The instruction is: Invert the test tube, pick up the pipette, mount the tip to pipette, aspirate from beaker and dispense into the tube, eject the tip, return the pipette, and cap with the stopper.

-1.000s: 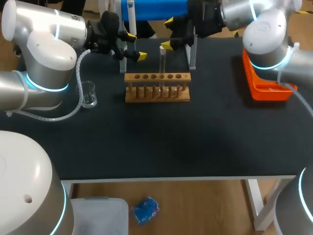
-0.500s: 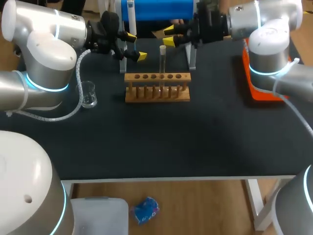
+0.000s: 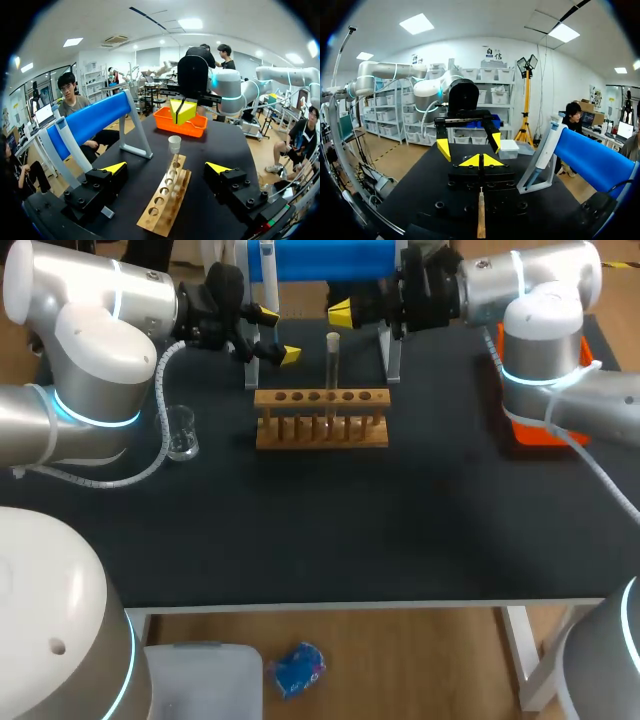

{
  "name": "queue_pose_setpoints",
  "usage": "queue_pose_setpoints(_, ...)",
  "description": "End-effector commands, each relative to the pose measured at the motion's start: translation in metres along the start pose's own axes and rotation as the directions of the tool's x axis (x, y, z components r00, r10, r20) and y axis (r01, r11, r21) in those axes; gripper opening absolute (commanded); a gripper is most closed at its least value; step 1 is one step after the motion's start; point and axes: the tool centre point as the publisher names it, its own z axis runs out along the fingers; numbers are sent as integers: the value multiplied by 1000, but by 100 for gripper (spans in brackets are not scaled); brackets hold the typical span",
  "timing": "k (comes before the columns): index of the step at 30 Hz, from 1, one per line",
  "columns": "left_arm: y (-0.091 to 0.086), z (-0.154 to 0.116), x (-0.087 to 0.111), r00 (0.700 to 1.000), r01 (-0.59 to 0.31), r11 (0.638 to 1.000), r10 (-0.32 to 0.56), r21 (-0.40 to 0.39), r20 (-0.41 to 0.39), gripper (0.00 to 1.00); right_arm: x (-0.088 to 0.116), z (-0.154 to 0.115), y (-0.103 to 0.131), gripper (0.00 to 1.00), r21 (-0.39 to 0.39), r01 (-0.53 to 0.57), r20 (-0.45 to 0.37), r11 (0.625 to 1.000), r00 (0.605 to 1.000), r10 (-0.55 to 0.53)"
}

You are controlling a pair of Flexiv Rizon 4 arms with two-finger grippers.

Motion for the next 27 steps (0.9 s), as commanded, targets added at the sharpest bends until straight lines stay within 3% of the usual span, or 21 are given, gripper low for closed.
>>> queue_pose_setpoints(1, -1, 0, -1, 1000, 1, 1000, -1, -4, -5, 100, -5, 3, -4, 0, 2, -3, -13, 1000, 1000, 3)
queue_pose_setpoints(27, -1, 0, -1, 1000, 1, 1000, -1, -4, -5, 100, 1, 10, -36, 0, 35, -52, -7, 998, 999, 52)
